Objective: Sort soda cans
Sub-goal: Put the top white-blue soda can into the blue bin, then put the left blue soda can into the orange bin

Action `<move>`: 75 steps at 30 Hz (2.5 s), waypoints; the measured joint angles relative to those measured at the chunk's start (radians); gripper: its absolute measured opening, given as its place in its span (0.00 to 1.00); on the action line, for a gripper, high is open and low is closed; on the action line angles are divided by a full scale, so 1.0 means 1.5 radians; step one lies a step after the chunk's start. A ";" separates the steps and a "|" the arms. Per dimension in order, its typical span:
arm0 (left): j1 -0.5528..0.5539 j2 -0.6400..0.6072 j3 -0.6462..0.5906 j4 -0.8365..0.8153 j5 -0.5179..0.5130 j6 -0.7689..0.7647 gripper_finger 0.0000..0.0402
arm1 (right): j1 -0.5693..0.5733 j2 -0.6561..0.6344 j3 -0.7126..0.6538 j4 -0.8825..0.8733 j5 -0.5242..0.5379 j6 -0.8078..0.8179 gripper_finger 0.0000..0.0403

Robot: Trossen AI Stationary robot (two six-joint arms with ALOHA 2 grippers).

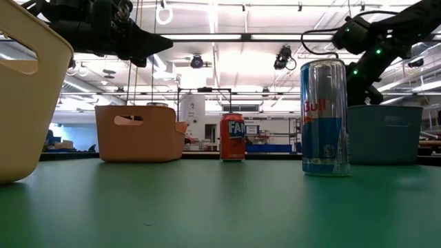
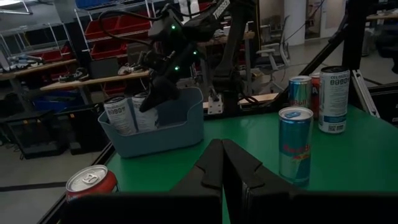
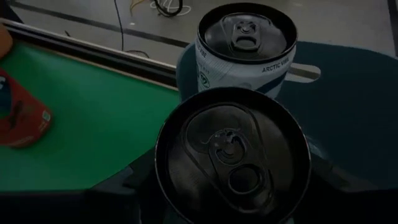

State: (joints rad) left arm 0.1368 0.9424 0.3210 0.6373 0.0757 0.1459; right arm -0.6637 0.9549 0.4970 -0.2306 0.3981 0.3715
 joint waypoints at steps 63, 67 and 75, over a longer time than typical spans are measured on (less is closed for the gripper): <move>0.000 0.000 0.000 -0.035 -0.020 -0.048 0.00 | 0.496 0.053 0.259 -0.093 -0.305 -0.160 0.67; -0.001 0.000 0.000 -0.036 -0.021 -0.050 0.00 | 0.554 0.059 0.259 -0.078 -0.265 -0.155 0.67; -0.001 0.000 0.000 -0.032 -0.022 -0.050 0.00 | 0.590 0.068 0.259 -0.067 -0.221 -0.088 0.72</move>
State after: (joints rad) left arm 0.1356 0.9421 0.3214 0.5890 0.0422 0.0706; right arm 0.2220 1.0563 0.8852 -0.3303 0.0669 0.2399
